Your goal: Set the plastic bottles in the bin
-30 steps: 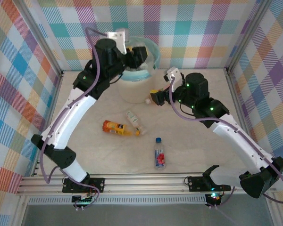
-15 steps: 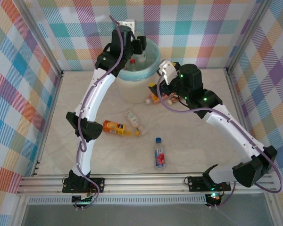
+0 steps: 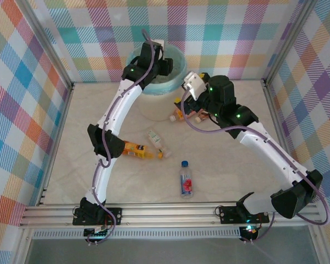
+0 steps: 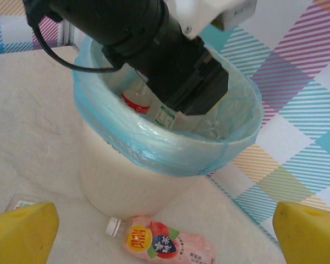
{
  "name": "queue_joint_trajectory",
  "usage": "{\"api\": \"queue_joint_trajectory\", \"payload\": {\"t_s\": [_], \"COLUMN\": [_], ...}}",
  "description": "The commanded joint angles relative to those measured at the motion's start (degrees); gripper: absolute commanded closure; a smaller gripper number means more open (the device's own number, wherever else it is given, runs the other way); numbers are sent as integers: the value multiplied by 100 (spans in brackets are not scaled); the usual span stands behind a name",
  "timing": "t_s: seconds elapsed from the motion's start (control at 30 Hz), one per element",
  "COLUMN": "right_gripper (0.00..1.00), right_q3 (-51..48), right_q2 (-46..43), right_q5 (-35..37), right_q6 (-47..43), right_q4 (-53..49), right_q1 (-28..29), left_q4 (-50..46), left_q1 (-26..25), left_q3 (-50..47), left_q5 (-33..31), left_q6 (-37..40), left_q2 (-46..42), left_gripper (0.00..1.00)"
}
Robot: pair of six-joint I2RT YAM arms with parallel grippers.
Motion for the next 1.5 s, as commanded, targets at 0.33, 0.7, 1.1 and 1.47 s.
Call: {"api": "queue_joint_trajectory", "payload": {"t_s": [0.33,0.7,1.1,1.47], "right_gripper": [1,0,0,1], "right_q3": [84,384,818,855], "right_q2": [136,330,456,771], "right_q5": [-172,-219,-437,-995], "right_q6": [5,221,1062,2016], "right_q4": [35,-155,-769,-1476], "right_q1": [-20,-21,-29,-29], "left_q4": [-256,337,243,1388], "left_q1": [386,402,318,220], "left_q3": [115,115,-3,-3384], "left_q5": [524,873,1595,1847], "left_q6": [-342,-520,-651,-479], "left_q2": [412,-586,-1656,-4254], "left_gripper": [24,12,14,14]}}
